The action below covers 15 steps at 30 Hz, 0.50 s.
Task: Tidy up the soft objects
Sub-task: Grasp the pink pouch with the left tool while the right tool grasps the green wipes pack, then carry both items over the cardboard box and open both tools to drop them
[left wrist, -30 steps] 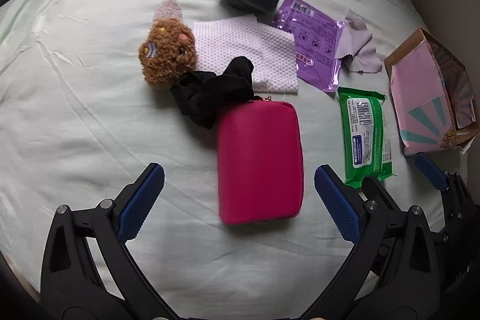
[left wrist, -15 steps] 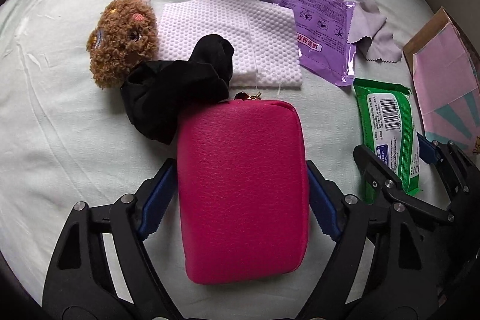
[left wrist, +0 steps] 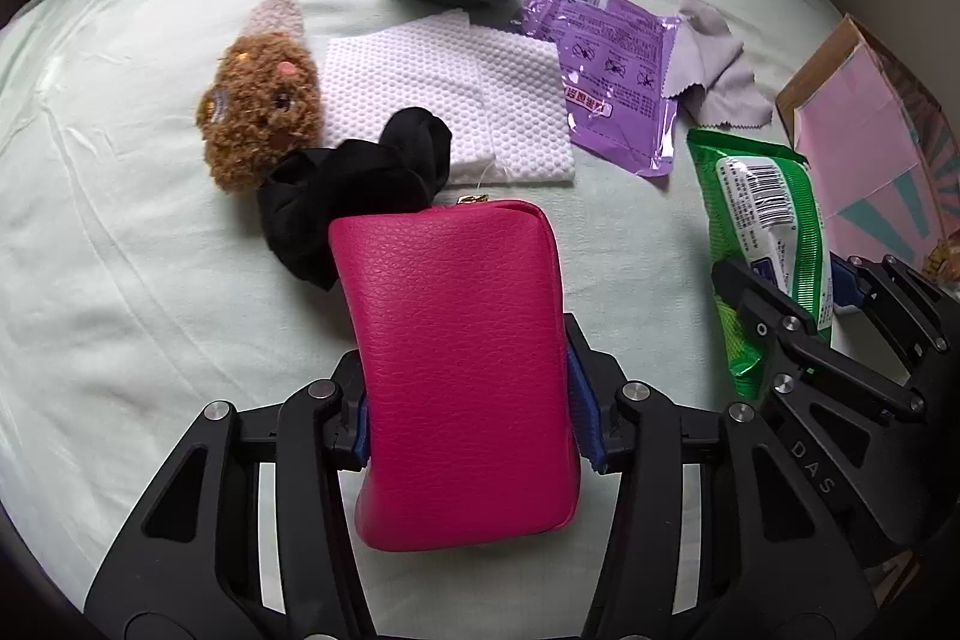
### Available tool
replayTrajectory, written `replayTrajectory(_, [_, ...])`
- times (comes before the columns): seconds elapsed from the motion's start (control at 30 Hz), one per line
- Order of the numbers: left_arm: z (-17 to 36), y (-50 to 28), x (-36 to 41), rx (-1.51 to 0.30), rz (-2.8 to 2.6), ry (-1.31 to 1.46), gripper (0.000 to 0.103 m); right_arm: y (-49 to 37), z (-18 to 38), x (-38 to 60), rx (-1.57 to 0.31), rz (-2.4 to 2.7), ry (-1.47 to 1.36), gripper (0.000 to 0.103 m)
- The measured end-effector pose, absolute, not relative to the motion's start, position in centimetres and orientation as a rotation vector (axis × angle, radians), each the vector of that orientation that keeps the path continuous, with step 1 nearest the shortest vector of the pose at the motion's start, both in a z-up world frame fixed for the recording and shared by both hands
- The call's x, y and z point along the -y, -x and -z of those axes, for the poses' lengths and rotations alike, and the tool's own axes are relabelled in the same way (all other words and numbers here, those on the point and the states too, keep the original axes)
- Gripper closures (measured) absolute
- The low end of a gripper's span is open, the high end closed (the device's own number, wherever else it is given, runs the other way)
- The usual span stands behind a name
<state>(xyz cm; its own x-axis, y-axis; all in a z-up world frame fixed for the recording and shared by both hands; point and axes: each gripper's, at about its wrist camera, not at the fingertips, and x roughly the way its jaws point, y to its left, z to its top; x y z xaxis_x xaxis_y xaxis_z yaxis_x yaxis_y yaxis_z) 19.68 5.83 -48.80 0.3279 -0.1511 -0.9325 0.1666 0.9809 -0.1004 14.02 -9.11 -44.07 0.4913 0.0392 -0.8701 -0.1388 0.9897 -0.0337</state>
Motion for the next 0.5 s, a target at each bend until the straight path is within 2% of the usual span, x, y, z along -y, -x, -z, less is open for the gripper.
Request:
replayTrajectory(0.2, [44.0,-18.8,-7.0,-1.212,0.185,0.01,0.058,-13.3,39.5,9.2,-1.03,-0.104,0.088,0.068])
replayTrajectory(0.5, [30.9,-18.7,-6.4,-1.094,0.212,-0.048,0.058,-11.3,26.5,11.9,-0.957,-0.085,-0.038,0.068])
